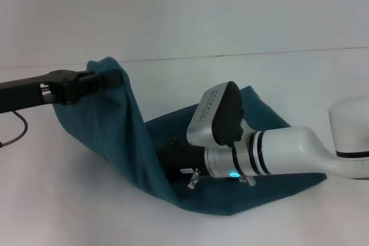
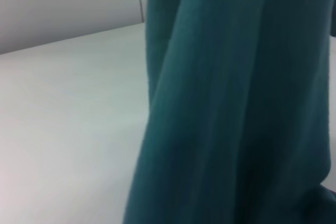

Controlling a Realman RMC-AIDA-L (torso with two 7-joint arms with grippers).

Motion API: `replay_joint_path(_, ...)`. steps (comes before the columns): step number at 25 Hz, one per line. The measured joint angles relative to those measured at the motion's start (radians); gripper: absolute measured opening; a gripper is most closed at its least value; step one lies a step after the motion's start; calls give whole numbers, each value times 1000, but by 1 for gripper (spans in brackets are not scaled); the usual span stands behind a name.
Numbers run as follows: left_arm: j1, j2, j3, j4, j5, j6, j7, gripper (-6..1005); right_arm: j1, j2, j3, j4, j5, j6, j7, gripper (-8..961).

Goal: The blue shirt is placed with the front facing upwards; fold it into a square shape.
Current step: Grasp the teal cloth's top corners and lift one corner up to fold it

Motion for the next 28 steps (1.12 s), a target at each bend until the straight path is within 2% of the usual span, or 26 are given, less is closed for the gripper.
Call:
replay_joint_path(11, -5, -6, 4, 0, -1, -2, 10, 32, 24, 0, 45, 42, 0, 29, -43, -1)
replay_joint_path(25, -18, -11, 1, -9, -3, -58, 3, 32, 9, 0, 48, 56, 0, 50, -122, -1)
replay_joint_path(28, -20, -11, 1, -19, -4, -70, 6, 32, -8, -3, 79, 56, 4, 51, -154, -1)
